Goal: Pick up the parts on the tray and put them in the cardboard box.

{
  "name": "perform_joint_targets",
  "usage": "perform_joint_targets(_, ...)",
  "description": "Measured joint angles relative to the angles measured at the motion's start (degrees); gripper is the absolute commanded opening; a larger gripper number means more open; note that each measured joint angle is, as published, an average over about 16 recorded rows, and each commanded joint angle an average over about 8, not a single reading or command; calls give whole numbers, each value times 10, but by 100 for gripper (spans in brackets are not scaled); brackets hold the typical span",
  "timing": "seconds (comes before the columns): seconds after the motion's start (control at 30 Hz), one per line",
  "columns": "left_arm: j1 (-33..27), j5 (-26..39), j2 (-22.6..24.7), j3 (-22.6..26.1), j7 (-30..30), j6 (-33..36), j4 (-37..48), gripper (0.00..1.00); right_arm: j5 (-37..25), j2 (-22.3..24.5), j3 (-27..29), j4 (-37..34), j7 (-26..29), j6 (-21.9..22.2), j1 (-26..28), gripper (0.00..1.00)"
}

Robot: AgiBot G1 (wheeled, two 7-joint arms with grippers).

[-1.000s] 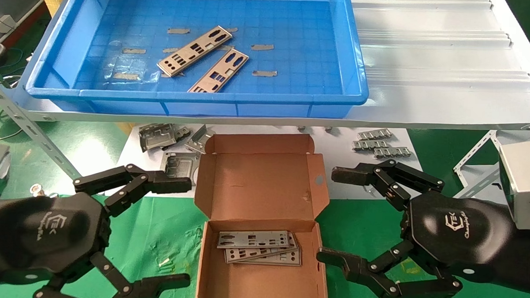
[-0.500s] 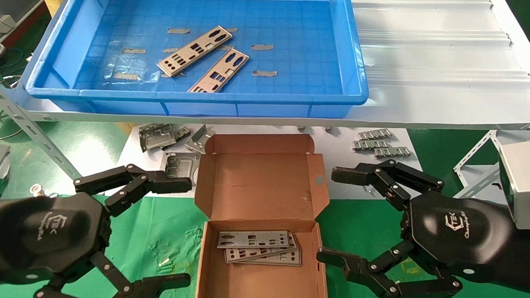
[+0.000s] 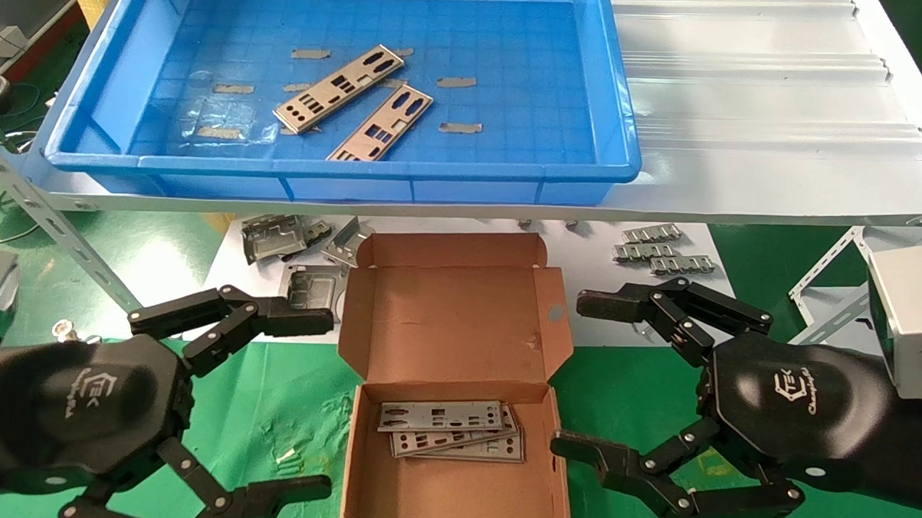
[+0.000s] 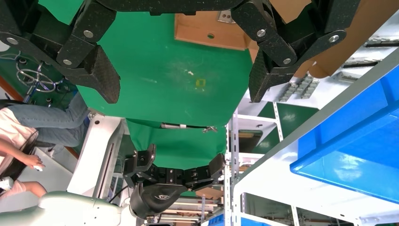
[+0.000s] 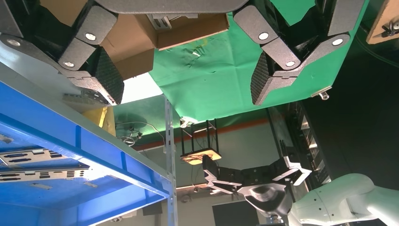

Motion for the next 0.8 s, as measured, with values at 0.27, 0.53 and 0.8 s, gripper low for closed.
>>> perform_joint_targets(0.27,0,0,0,0,0,0,0,100,0,0,0,0,0,0,0,100)
perform_joint_targets(0.53,0,0,0,0,0,0,0,100,0,0,0,0,0,0,0,100)
perform_joint_targets(0.8,0,0,0,0,0,0,0,100,0,0,0,0,0,0,0,100)
